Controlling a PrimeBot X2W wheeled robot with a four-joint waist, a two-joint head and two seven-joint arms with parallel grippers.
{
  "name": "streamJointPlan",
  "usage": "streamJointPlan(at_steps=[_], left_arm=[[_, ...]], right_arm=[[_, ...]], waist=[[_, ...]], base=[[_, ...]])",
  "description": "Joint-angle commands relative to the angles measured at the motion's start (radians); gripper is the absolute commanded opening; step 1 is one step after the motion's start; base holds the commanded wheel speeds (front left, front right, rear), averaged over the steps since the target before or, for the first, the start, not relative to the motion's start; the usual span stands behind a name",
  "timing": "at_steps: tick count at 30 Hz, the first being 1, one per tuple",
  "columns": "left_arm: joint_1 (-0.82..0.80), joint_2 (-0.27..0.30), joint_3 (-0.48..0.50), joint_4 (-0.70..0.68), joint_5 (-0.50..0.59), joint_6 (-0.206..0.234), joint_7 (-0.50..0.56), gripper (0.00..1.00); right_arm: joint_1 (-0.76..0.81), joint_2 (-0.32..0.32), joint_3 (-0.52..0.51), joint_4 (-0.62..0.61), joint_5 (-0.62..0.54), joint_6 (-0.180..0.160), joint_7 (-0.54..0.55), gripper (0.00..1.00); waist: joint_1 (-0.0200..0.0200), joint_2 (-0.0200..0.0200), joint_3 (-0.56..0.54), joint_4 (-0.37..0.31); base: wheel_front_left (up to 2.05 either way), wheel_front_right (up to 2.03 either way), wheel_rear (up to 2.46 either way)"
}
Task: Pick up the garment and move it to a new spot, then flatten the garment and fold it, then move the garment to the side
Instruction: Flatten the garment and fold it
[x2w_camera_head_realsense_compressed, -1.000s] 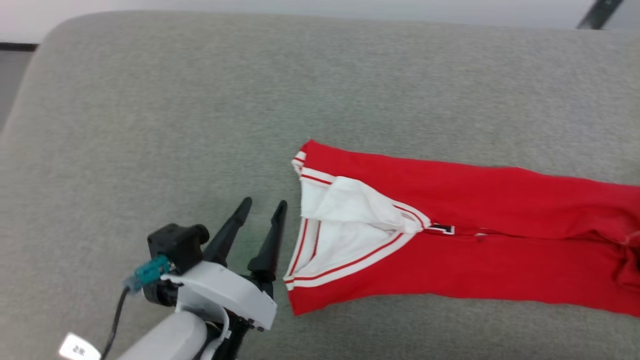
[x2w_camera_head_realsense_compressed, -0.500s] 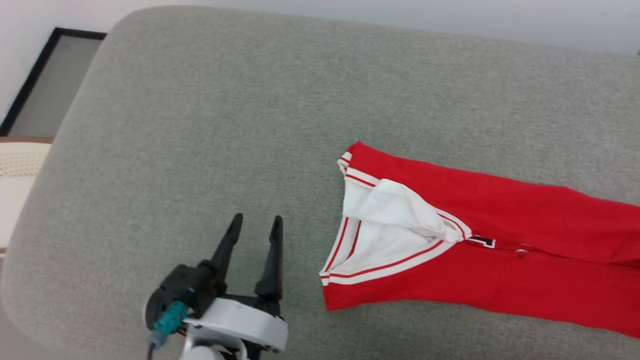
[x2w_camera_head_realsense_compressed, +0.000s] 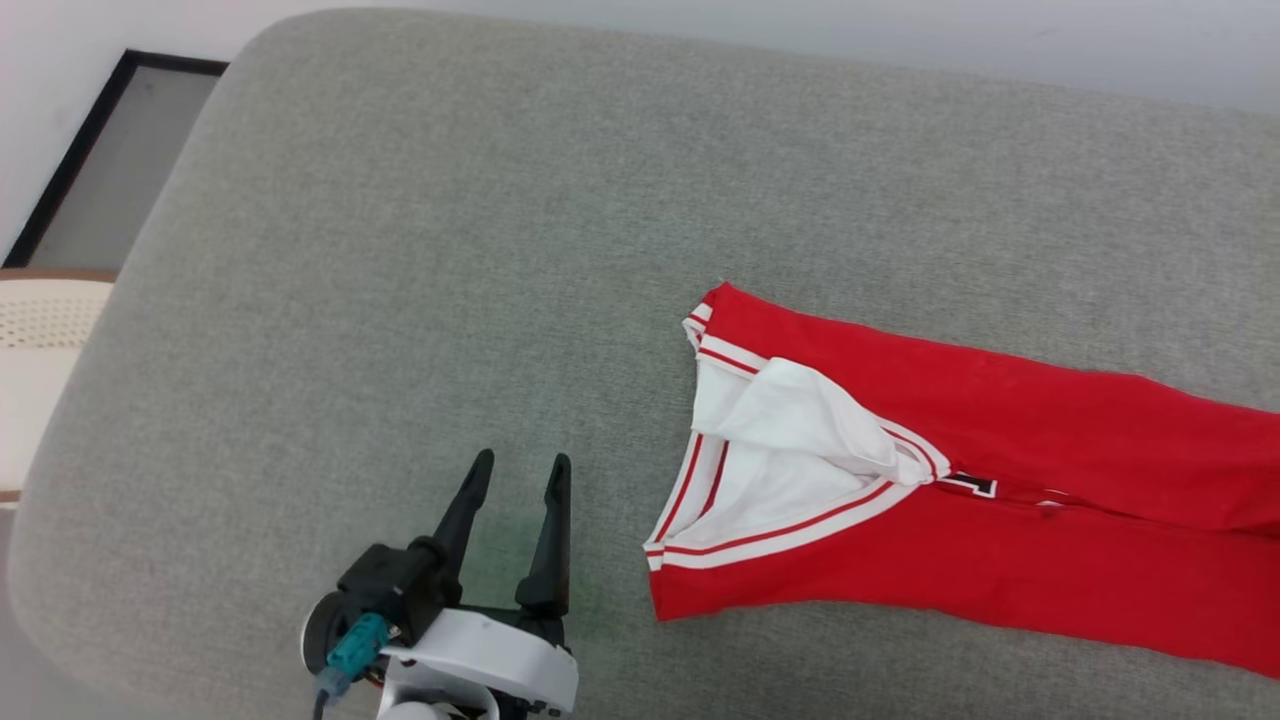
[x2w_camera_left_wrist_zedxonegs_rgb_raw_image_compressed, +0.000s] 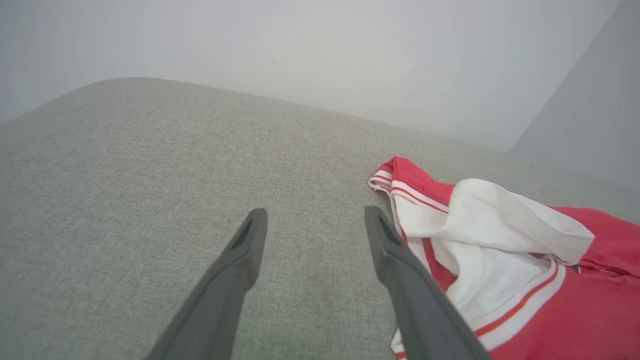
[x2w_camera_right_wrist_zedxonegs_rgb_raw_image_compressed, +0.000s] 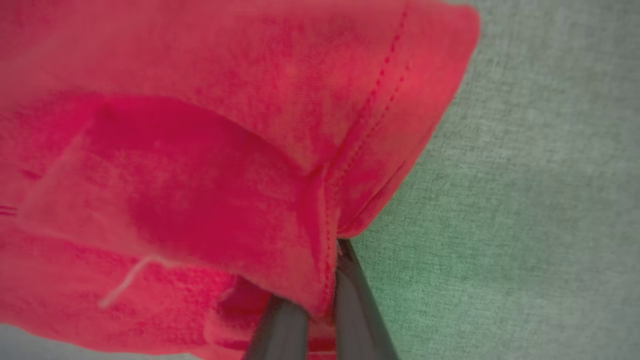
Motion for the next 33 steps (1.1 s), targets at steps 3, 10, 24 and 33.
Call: streamJointPlan(at_steps=[3, 10, 24, 33], left_arm=[[0.003, -0.013, 0.027, 0.008, 0.026, -0.024, 0.001, 1.00], [-0.006, -0.011, 0.069, 0.018, 0.053, -0.053, 0.001, 1.00], [0.000, -0.011, 0.091, 0.047, 0.076, -0.084, 0.001, 1.00], [0.031, -0.029, 0.088, 0.079, 0.067, -0.103, 0.001, 1.00]], right_arm=[[-0.016, 0.043, 0.000, 0.019, 0.003, 0.001, -0.038, 0.00], [-0.065, 0.021, -0.095, 0.038, -0.019, 0.000, -0.134, 0.00], [-0.037, -0.003, -0.249, 0.095, -0.030, 0.000, -0.218, 0.00], [-0.023, 0.070, -0.016, -0.191, 0.070, 0.000, -0.149, 0.00]], waist=[[-0.0001, 0.0000, -0.009, -0.026], [-0.0001, 0.0000, 0.007, -0.088], [-0.0001, 0.0000, -0.007, -0.167], [-0.0001, 0.0000, -0.080, -0.178]], base=[[0.00, 0.00, 0.00], [0.00, 0.00, 0.00], [0.00, 0.00, 0.00], [0.00, 0.00, 0.00]])
